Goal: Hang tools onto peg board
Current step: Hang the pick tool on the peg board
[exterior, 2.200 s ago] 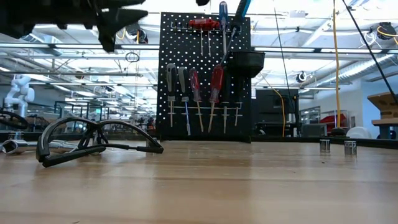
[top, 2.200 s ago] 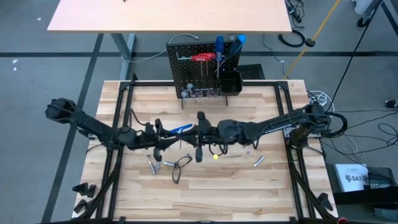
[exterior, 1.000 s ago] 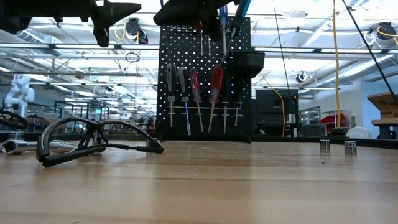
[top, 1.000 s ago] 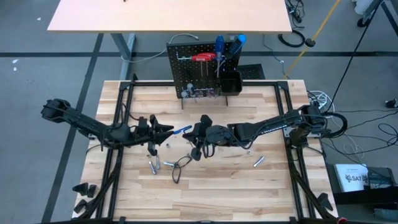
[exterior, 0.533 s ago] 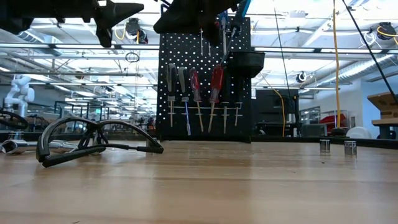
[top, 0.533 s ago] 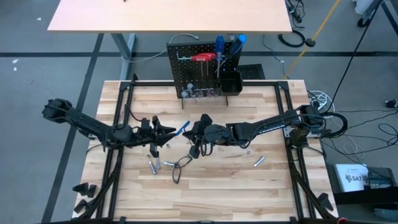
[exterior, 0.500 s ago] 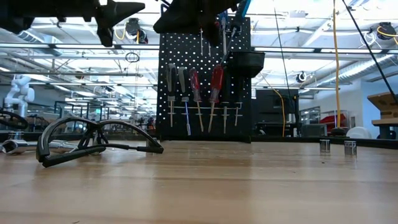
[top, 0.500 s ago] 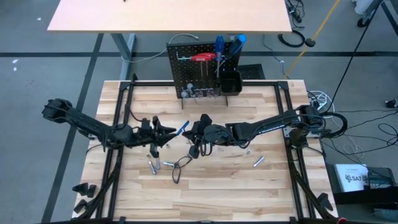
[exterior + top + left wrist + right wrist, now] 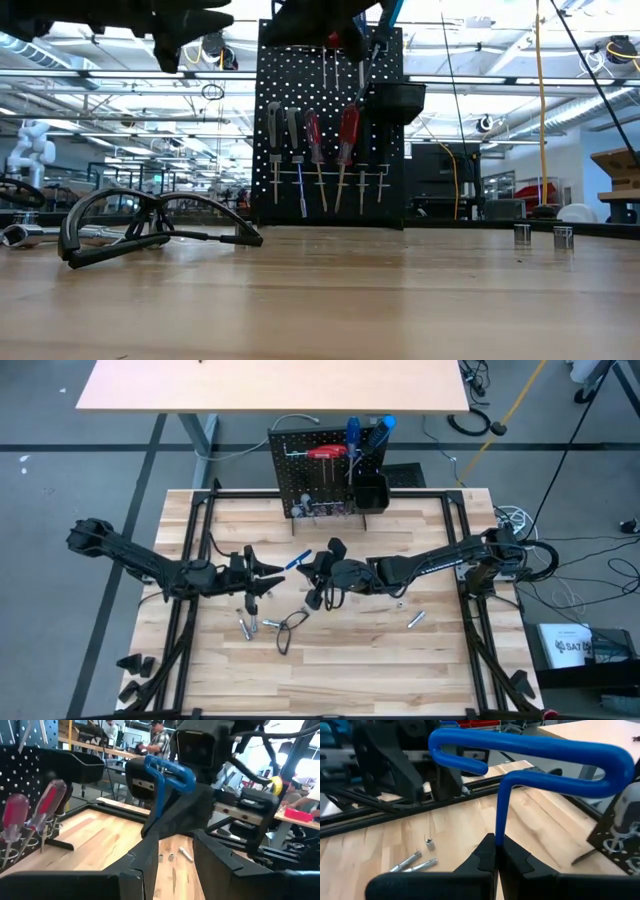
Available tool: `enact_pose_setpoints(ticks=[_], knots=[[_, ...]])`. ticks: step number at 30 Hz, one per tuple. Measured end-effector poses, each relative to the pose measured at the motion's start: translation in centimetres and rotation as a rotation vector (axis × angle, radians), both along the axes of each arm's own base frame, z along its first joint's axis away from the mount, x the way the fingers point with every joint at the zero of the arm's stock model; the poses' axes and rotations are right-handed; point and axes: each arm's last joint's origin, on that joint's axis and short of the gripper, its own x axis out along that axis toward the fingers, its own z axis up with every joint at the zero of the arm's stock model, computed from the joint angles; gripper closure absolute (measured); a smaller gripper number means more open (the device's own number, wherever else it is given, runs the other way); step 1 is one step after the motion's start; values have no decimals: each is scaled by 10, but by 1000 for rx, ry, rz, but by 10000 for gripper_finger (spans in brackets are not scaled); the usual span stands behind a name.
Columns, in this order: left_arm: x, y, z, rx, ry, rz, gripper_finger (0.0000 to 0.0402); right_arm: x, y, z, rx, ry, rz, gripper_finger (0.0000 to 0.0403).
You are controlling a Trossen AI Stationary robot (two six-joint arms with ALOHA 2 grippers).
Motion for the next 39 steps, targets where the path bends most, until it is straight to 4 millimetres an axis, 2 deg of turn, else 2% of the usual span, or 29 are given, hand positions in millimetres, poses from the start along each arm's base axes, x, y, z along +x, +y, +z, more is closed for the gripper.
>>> enact_pose_setpoints(ticks=[3,7,12,16,18,25,29,34,39], knots=[[-6,2,3,3,8,1,279,-3,-2,10,-26,-41,-31,402],[-14,3,2,19,57,34,279,-7,-19,30,-136,-126,-221,402],[-17,2,-1,53,102,114,279,-7,-64,48,-131,-242,-251,402],[-18,5,-1,118,114,223,279,-6,-108,62,-67,-253,-274,402],[-19,6,-1,151,125,247,279,-6,-121,68,-71,-241,-300,402],[-19,6,-2,234,159,249,279,-10,-143,87,-97,-239,-354,402],[-18,7,-2,266,167,256,279,-10,-155,83,-104,-232,-426,402],[-18,8,0,272,149,259,279,2,-159,69,-140,-219,-448,402],[-18,8,0,274,151,254,279,0,-162,69,-169,-208,-505,402]])
